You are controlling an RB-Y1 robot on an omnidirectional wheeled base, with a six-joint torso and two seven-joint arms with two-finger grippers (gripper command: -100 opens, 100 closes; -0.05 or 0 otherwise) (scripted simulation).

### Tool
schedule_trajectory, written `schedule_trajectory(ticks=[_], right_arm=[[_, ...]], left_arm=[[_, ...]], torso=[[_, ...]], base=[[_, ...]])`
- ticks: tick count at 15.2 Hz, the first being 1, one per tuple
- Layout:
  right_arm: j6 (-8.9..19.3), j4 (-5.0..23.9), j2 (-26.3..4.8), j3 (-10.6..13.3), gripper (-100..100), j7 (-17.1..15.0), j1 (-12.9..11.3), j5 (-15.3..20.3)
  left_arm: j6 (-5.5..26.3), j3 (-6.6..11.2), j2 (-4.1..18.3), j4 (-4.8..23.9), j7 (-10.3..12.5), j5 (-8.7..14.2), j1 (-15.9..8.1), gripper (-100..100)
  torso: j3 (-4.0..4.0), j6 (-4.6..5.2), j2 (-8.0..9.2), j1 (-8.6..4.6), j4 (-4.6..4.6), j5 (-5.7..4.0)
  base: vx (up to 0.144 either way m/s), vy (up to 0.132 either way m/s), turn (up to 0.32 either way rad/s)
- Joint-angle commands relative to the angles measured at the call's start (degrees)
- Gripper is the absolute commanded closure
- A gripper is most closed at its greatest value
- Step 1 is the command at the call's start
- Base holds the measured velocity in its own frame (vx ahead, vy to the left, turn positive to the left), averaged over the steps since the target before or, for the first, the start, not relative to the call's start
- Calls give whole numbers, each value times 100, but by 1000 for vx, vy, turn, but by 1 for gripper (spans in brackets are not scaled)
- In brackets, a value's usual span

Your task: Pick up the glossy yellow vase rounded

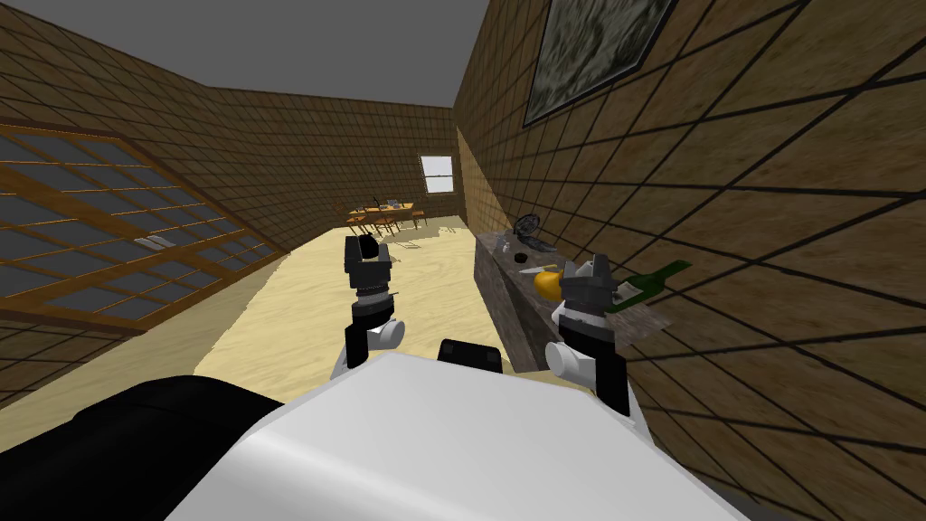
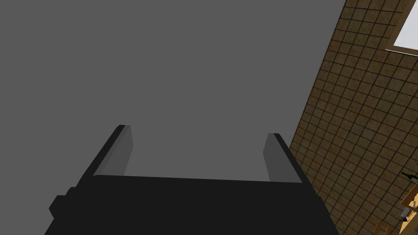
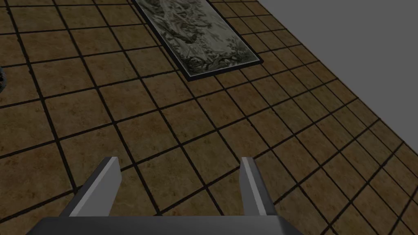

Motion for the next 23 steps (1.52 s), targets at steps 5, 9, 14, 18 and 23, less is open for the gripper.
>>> schedule_trajectory(ticks=[5,9,14,18,23], right_arm=[[-97,184,-689,9,-100,41,57,158],[-177,336,-1113,16,-100,74,105,289],[-277,526,-1732,25,-100,115,165,453],[-393,748,-2181,34,-100,163,235,643],[-457,870,-2709,39,-100,189,273,748]], left_arm=[[0,0,0,0,0,0,0,0],[0,0,0,0,0,0,0,0],[0,0,0,0,0,0,0,0],[0,0,0,0,0,0,0,0],[0,0,0,0,0,0,0,0]], torso=[[-3,0,-5,0,-1,0],[-4,0,-7,2,-2,0],[-6,0,-10,3,-2,1],[-6,0,-10,2,-2,1],[-7,0,-11,2,-3,1]], base=[[12,6,15],[18,12,18],[23,14,25],[22,12,21],[23,12,21]])
